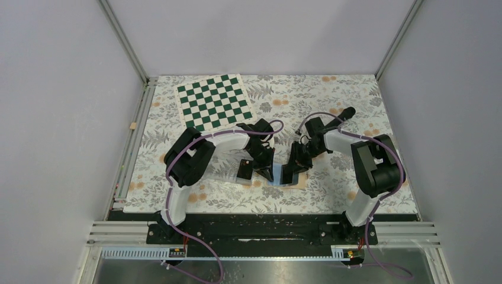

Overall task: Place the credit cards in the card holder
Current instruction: Insert the credit card into the card holder.

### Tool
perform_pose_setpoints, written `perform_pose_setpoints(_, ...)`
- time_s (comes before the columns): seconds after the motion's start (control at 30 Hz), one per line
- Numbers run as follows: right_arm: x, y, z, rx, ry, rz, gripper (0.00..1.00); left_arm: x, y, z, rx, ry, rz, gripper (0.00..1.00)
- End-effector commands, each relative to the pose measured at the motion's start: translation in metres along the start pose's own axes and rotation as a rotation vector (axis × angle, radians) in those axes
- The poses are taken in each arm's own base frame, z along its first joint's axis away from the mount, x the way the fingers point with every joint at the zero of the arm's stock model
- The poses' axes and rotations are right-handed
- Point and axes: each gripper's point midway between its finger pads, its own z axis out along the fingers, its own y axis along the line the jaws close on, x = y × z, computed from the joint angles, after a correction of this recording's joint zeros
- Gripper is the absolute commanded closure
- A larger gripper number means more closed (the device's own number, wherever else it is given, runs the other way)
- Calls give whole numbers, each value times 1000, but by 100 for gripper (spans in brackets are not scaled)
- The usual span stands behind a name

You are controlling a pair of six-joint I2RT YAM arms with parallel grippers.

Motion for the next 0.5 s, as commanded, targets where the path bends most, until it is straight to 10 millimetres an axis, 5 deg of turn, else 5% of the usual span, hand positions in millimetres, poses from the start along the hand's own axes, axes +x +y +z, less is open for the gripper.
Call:
perform_pose_setpoints(0.0,-2,-2,-4,100,10,-56,64,-3,21,14,-74,9,12,100)
perform_pose_setpoints(0.13,-2,-3,-6,140,11,-76,56,-8,21,6,-103,-25,21,100)
perform_pose_setpoints(0.3,-1,-2,-6,153,15,-86,48,-13,19,-3,-125,-56,28,88)
perform_pose_setpoints(0.47,1,-4,-5,170,32,-77,47,-15,19,-7,-137,-71,25,82)
